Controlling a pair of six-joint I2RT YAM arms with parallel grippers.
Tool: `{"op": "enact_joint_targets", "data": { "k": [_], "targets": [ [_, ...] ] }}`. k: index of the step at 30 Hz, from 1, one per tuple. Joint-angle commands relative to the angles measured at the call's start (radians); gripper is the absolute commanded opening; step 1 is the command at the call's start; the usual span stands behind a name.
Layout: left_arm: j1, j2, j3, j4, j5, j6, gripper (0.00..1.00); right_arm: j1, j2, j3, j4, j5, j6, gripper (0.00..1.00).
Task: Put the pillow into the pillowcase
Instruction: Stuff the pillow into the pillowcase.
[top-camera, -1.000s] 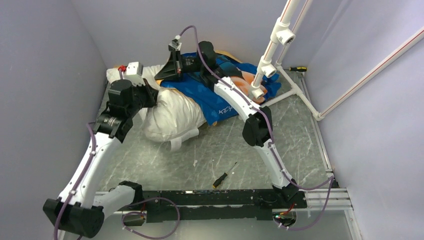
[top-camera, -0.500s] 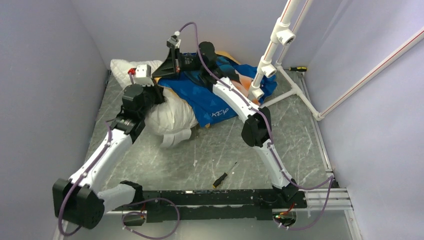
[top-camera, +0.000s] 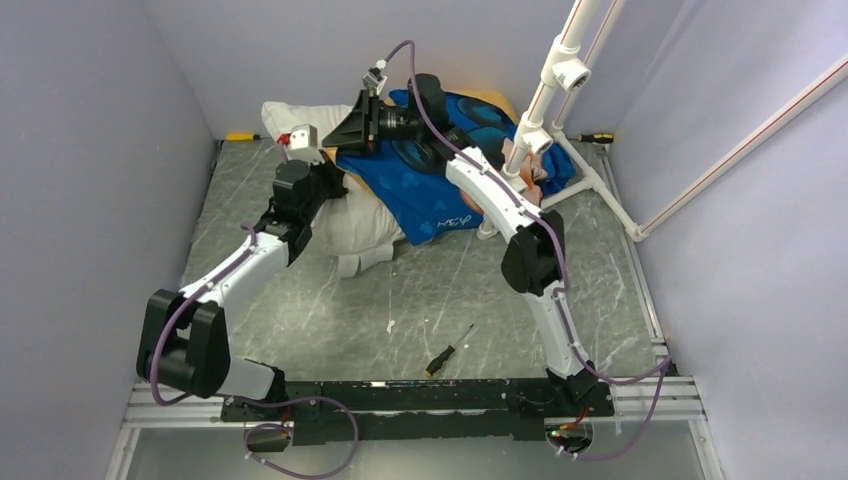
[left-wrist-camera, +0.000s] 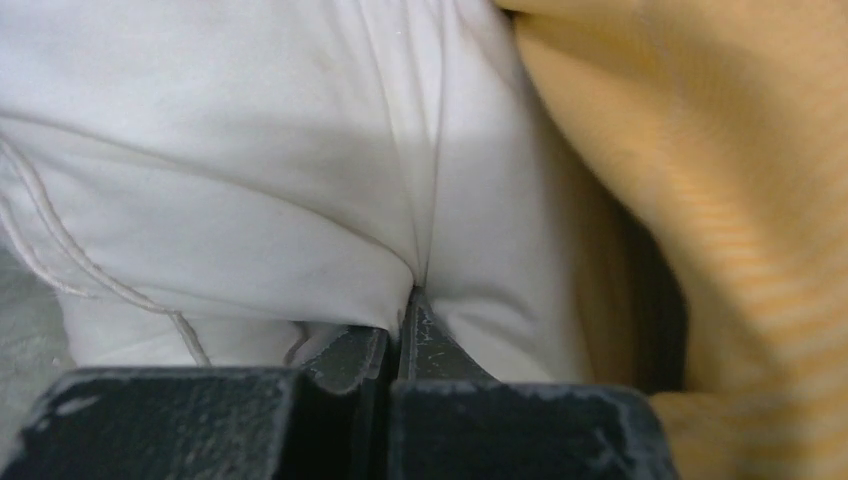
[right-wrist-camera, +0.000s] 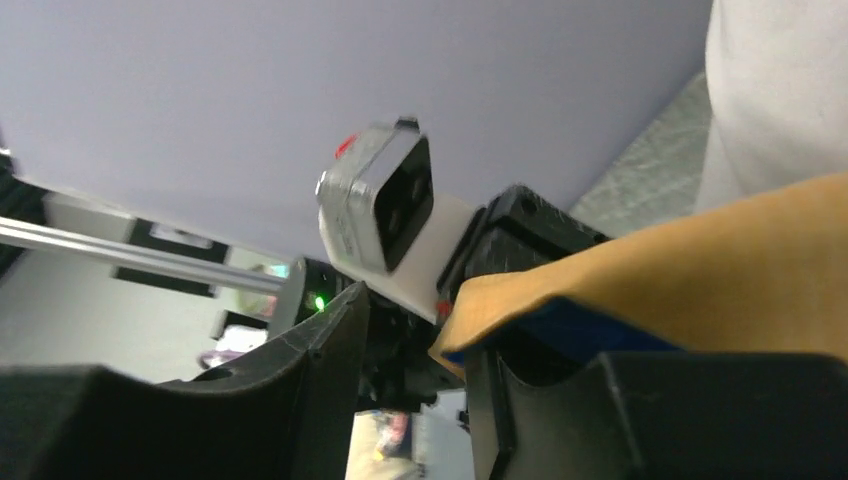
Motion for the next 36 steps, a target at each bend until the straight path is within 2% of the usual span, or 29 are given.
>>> {"op": "enact_joint_targets", "data": {
  "k": [1, 4, 7, 14, 18, 23, 28, 32, 36],
  "targets": [
    [-0.007, -0.059, 0.045, -0.142, 0.12, -0.094, 0.0, 0.021, -0.187, 0.041, -0.318, 0.056, -0.36, 0.47],
    [0.023, -0.058, 0.068, -0.223, 0.148, -0.124, 0.0, 0.001, -0.203, 0.044, -0.486, 0.162, -0.506, 0.65],
    [0.04, -0.055, 0.075, -0.247, 0.174, -0.13, 0.0, 0.002, -0.256, 0.002, -0.635, 0.301, -0.651, 0.72],
    [0.066, -0.034, 0.107, -0.298, 0.215, -0.124, 0.0, 0.015, -0.464, -0.246, -0.841, 0.805, -0.9, 0.8],
    [0.078, -0.027, 0.126, -0.333, 0.235, -0.119, 0.0, 0.029, -0.537, -0.357, -0.907, 0.95, -0.984, 0.81],
    [0.084, -0.01, 0.153, -0.363, 0.251, -0.126, 0.0, 0.108, -0.622, -0.59, -0.87, 1.06, -1.045, 0.8],
    [0.087, 0.004, 0.191, -0.427, 0.283, -0.119, 0.0, 0.191, -0.627, -0.817, -0.761, 1.142, -1.061, 0.8],
    [0.087, -0.003, 0.197, -0.437, 0.302, -0.12, 0.0, 0.205, -0.578, -0.874, -0.657, 1.184, -1.082, 0.79],
    [0.087, -0.02, 0.199, -0.457, 0.315, -0.109, 0.0, 0.203, -0.495, -0.808, -0.608, 1.246, -1.116, 0.76]
  ]
}}
